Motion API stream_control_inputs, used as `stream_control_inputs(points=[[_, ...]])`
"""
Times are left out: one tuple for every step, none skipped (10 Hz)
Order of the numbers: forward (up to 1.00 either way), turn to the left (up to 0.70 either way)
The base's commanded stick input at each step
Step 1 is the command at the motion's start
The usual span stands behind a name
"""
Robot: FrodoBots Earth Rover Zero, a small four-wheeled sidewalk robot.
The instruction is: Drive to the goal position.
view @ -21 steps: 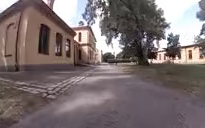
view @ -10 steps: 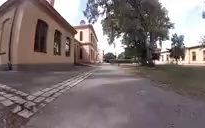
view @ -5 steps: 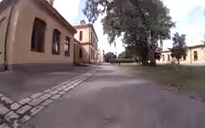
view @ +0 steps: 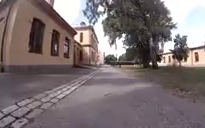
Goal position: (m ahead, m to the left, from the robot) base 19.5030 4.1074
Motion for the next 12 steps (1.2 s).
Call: stream_control_inputs(points=[[0.85,-0.33],[0.85,0.01],[0.85,0.01],[0.85,0.01],[0.85,0.01],[0.85,0.01],[0.85,0.01],[0.85,0.01],[0.85,0.01],[0.85,0.01],[0.85,0.01],[0.85,0.01]])
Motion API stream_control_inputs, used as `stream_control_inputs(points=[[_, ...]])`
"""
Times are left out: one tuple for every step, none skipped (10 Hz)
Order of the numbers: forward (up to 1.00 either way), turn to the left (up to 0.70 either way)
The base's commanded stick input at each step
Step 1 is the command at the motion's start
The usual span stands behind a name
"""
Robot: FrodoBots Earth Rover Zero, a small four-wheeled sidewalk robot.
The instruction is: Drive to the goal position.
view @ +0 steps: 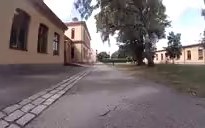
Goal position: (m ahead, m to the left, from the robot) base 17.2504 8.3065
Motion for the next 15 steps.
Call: stream_control_inputs(points=[[0.85,0.01],[0.85,0.01],[0.85,0.01],[0.85,0.01],[0.85,0.01],[0.85,0.01],[0.85,0.01],[0.85,0.01],[0.85,0.01],[0.85,0.01],[0.85,0.01],[0.85,0.01],[0.85,0.01],[0.85,0.01],[0.85,0.01]])
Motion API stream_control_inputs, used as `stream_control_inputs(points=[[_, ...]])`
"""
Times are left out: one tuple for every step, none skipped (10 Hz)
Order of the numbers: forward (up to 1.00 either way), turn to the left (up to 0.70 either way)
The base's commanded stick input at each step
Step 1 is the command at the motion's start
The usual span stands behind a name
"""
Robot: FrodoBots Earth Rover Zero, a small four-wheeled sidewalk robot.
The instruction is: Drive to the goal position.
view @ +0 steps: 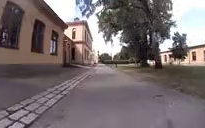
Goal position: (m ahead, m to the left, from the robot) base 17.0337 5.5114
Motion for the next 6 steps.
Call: stream_control_inputs(points=[[0.85,0.01],[0.85,0.01],[0.85,0.01],[0.85,0.01],[0.85,0.01],[0.85,0.01]])
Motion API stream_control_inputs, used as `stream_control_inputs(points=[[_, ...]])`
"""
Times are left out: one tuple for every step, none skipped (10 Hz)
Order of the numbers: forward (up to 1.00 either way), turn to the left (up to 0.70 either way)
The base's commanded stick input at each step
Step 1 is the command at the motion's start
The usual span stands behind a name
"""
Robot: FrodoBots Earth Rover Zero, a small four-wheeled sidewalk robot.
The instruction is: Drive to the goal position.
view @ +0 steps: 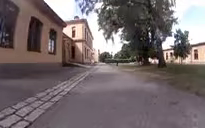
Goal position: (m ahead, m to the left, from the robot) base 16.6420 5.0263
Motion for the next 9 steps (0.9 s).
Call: stream_control_inputs(points=[[0.85,0.01],[0.85,0.01],[0.85,0.01],[0.85,0.01],[0.85,0.01],[0.85,0.01],[0.85,0.01],[0.85,0.01],[0.85,0.01]])
